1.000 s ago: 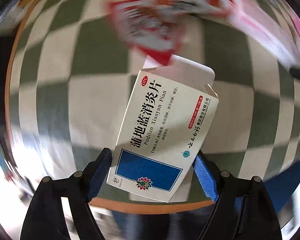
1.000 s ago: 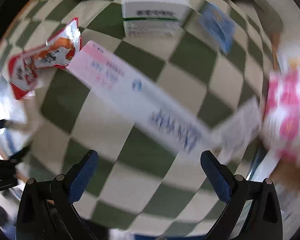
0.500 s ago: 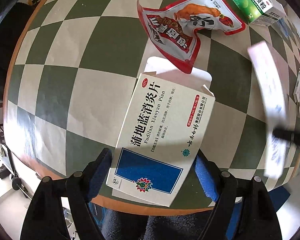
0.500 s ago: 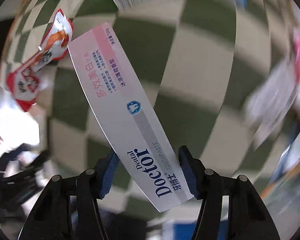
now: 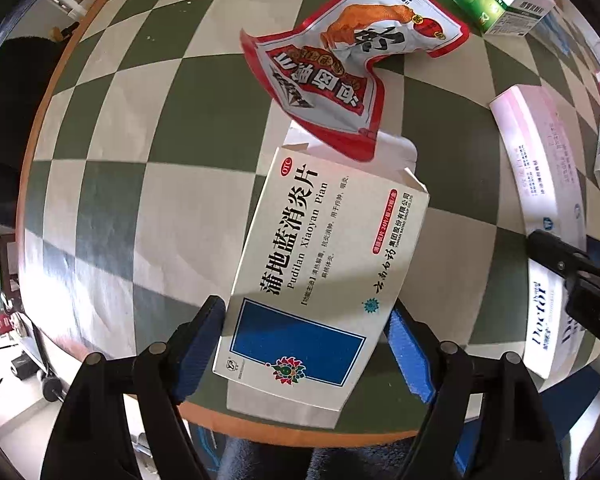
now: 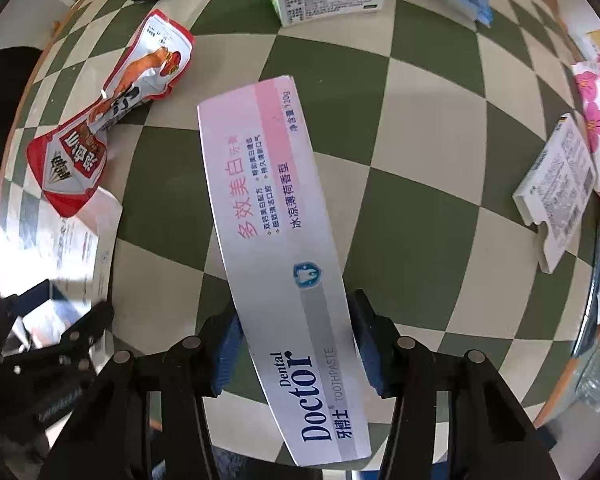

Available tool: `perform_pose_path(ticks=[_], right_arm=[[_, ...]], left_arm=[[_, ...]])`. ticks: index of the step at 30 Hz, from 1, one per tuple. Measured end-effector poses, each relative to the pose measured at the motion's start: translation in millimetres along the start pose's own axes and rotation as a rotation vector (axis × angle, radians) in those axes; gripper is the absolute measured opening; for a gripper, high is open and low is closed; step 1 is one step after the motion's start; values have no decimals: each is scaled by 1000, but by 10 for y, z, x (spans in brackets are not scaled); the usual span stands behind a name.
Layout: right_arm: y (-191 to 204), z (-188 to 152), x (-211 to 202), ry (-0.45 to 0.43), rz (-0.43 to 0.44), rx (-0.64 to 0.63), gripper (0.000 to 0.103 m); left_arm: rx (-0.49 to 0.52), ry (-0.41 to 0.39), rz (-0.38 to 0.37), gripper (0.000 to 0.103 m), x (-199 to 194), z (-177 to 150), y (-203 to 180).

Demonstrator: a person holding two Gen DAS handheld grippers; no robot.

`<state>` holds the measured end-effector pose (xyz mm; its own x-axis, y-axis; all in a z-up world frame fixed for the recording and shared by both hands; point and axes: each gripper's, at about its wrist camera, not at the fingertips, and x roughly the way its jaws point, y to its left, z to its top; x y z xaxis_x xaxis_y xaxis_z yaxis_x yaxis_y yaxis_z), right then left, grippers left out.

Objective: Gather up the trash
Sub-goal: 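Grasp the white medicine box with the left tool while the right tool grasps the Doctor toothpaste box, then carry both boxes over the white bin and open both tools to drop them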

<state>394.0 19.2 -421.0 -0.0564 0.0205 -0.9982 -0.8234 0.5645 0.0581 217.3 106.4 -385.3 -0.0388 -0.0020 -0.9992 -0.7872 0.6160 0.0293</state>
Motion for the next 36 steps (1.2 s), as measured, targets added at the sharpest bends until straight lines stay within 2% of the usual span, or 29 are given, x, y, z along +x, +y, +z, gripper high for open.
perform_pose_path(ticks=[4,6,10,17,19,21,22,24,26,28,30,35,36], right_arm=[[138,-166,-30,17,35,80,52],[119,-458,-38,14,63,113,52],[154,-781,-106,-19,88,156,52],[318,-1311,-354,-111,84,251,51],[455,-1430,-384,-120,64,274,51],[575,-1439,-407,-123,43,303,51],[650,-1446,-454,-120,29,321,51],[797,-1481,-363,-115,29,376,51],[726,-1527,-357,-113,20,410,51],[764,-1583,-293,-110,10,451,51],[734,-1677,-289,-107,8,480,51],[855,-2080,-380,-128,29,495,51],[900,-2185,-399,-133,40,488,51]], left_arm=[[-20,-4,-42,77,-107,-154,44],[-20,-10,-57,77,-145,-208,65],[-3,-45,-68,77,-216,-371,119],[96,-104,-90,76,-234,-724,441],[128,-66,-119,77,-133,-825,545],[157,-8,-163,81,32,-792,580],[179,-27,-179,85,13,-787,568],[206,-37,-172,84,1,-768,535],[218,-68,-150,81,-25,-766,501],[236,-96,-122,73,-82,-790,457],[241,-104,-134,73,-127,-837,468],[239,-138,-182,73,-306,-1219,726],[229,-141,-201,73,-338,-1398,852]])
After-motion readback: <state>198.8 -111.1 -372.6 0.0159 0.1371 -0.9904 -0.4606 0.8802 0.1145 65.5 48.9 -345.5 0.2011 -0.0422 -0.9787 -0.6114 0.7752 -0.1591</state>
